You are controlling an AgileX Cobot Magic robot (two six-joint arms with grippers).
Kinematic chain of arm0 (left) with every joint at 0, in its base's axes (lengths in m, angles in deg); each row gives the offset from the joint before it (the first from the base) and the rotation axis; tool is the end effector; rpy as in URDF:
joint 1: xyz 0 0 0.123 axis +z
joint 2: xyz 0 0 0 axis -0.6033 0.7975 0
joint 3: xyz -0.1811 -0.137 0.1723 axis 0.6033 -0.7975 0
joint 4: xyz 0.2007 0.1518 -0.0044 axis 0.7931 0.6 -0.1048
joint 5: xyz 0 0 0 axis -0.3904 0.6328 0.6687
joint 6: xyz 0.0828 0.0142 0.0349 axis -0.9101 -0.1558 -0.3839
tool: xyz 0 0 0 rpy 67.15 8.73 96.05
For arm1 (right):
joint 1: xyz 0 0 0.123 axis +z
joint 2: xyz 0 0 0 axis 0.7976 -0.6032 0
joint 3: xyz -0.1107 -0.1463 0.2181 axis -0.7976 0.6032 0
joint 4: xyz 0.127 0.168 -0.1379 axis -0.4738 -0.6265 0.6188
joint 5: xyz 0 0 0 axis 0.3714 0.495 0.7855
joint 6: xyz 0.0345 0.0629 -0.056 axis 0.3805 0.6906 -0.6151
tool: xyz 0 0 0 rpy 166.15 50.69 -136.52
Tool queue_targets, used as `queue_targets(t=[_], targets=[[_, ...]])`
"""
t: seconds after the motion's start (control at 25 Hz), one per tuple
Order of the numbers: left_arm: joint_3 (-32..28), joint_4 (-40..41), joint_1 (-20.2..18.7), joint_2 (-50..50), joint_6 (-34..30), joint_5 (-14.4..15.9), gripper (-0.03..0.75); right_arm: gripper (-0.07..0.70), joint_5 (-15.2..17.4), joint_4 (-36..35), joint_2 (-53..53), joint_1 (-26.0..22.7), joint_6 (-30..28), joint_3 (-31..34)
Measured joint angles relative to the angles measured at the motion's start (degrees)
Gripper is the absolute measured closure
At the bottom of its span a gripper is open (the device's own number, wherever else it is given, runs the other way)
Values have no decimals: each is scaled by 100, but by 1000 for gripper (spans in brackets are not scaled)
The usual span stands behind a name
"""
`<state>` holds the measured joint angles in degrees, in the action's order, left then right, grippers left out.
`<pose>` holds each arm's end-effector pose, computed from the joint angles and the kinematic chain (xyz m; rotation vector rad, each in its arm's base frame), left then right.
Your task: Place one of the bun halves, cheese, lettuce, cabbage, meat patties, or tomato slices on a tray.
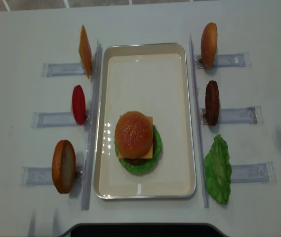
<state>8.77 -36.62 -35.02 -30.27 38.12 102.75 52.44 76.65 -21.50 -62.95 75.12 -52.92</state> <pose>-0.0069 0.0077 0.2665 -0.1181 2.0977 0.0988 0.1984 -0.0170 0.3043 0.1334 2.6795 0.2024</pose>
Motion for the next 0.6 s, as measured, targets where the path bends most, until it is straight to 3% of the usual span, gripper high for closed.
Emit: queue_targets(t=[0.16, 0.4, 0.6], targets=[[0, 0, 0, 0, 0, 0, 244, 68, 433, 695, 511, 113, 531, 0], [0, 0, 0, 0, -2, 0, 244, 68, 988, 825, 1968, 301, 830, 167], [0, 0, 0, 0, -2, 0, 244, 68, 1090, 887, 3336, 320, 875, 759]])
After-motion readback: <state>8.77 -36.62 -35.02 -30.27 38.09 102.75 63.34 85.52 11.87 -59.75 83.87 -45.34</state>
